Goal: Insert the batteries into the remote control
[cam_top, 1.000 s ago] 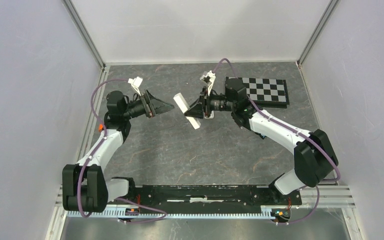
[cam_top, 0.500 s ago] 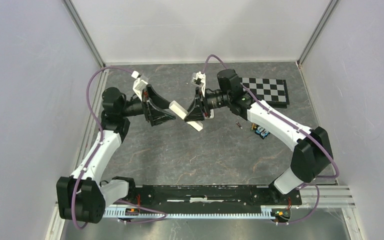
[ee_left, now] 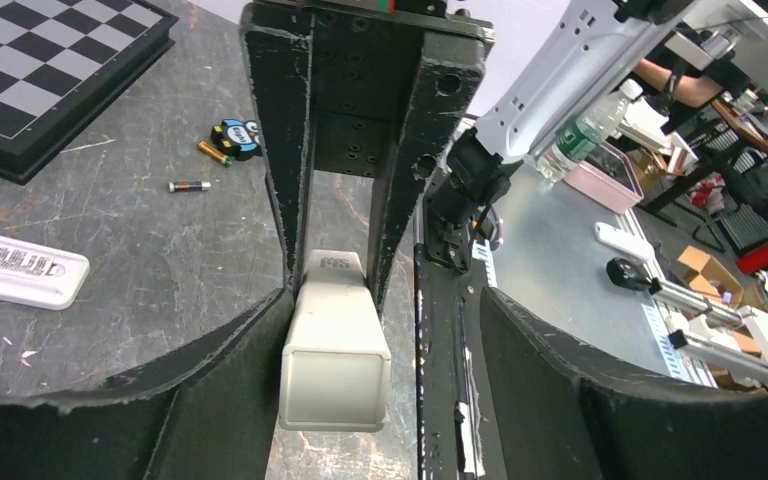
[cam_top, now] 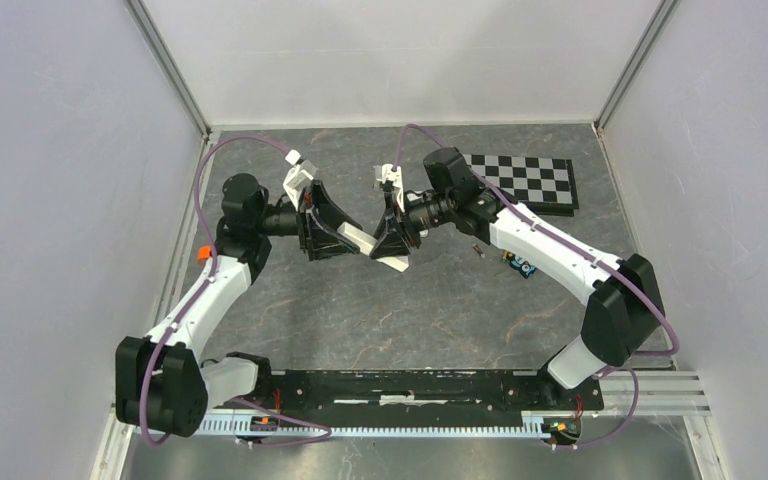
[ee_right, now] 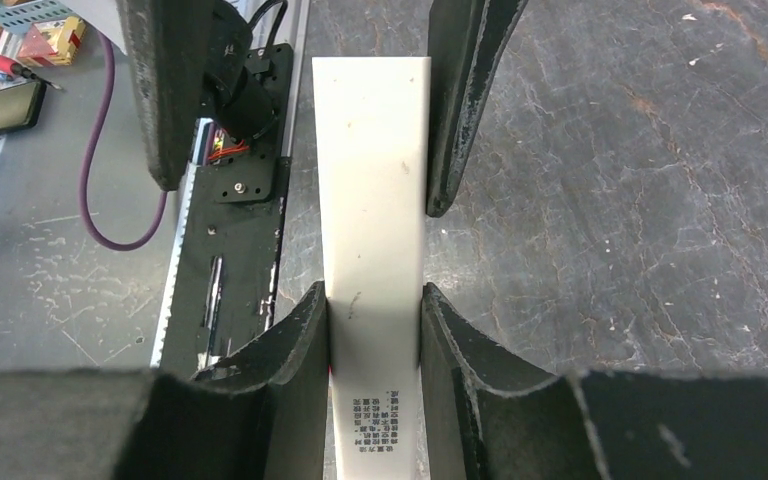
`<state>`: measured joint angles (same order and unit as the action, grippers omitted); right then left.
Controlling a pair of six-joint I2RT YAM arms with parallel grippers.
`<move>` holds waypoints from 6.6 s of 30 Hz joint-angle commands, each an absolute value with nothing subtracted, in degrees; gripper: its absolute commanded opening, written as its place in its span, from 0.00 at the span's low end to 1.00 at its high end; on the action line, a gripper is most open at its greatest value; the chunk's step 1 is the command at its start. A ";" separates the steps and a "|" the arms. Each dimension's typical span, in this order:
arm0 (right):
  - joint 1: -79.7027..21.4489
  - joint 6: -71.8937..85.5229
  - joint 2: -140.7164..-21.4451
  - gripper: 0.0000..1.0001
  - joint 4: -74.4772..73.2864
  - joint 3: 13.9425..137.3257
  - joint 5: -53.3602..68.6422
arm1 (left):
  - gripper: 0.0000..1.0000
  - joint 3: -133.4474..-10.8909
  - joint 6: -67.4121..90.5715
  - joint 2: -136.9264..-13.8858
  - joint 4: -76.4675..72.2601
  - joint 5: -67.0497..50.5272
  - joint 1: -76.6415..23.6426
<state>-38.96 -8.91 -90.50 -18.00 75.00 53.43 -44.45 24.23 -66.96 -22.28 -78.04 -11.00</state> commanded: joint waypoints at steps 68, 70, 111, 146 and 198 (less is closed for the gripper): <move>-25.03 79.98 -82.33 0.81 63.05 44.89 50.54 | 0.02 -47.86 5.20 -55.99 -19.29 -64.95 -11.69; -25.04 85.67 -83.88 0.76 68.70 44.61 50.39 | 0.02 -47.57 6.03 -55.86 -20.46 -65.07 -11.78; -34.37 75.73 -93.75 0.17 47.81 57.08 49.90 | 0.02 -45.36 0.99 -60.95 -13.32 -67.50 -18.22; -31.86 69.22 -82.62 0.80 40.06 48.59 30.62 | 0.02 -39.71 3.20 -58.60 -21.69 -50.87 -18.74; -39.29 83.69 -90.19 0.66 24.01 68.13 8.57 | 0.02 -40.51 3.75 -60.30 -36.81 -26.37 -22.26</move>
<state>-39.33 81.25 -88.92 20.25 64.20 7.66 -38.63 1.67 -60.53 -31.68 -27.09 -21.82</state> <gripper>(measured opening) 0.719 0.416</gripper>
